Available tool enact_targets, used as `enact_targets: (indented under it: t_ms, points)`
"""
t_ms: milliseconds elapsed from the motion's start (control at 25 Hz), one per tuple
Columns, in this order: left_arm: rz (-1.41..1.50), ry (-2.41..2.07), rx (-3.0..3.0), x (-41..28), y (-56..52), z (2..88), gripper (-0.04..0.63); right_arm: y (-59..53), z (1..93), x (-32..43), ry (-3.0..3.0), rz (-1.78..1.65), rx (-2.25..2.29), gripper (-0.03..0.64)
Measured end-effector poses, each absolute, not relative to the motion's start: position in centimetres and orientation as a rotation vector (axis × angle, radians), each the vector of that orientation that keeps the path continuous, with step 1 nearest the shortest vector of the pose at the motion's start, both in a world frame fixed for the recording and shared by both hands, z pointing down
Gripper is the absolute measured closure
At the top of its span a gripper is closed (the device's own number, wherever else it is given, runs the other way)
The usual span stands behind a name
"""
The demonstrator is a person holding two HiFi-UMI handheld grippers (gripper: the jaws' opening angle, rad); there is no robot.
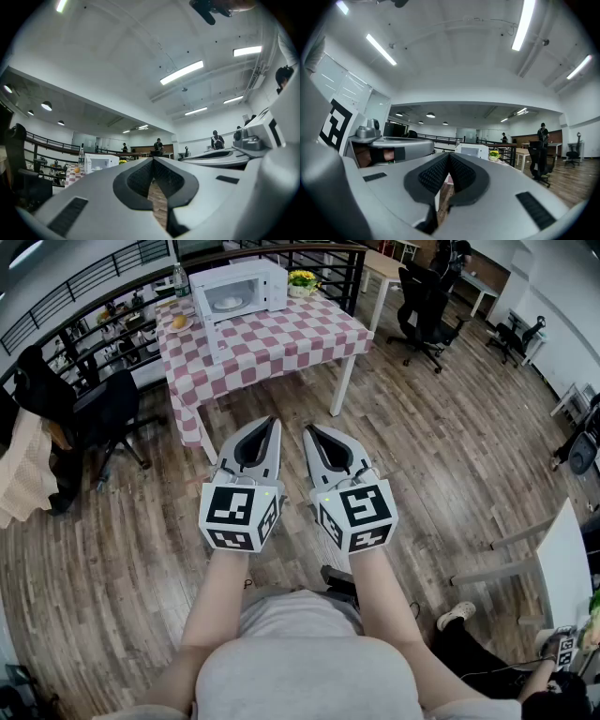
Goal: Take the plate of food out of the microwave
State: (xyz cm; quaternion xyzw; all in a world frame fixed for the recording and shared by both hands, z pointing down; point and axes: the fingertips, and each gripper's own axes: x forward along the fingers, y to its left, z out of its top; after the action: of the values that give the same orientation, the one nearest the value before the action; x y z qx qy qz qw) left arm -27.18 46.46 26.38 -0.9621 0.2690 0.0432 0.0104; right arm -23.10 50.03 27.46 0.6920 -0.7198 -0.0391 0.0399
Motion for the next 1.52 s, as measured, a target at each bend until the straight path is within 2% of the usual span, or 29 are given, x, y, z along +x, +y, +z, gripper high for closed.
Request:
enact_targets:
  t_ms: [760, 1520]
  points:
    - [0.128, 0.939, -2.996, -23.4, 43.8, 28.3, 0.592, 47.4, 29.6, -19.3, -2.254, -0.114, 2.051, 0.591]
    - [0.118, 0.914, -3.017, -16.9, 27.7, 28.2, 0.592, 31.4, 29.7, -14.0, -2.293, -0.076, 2.033, 0.591]
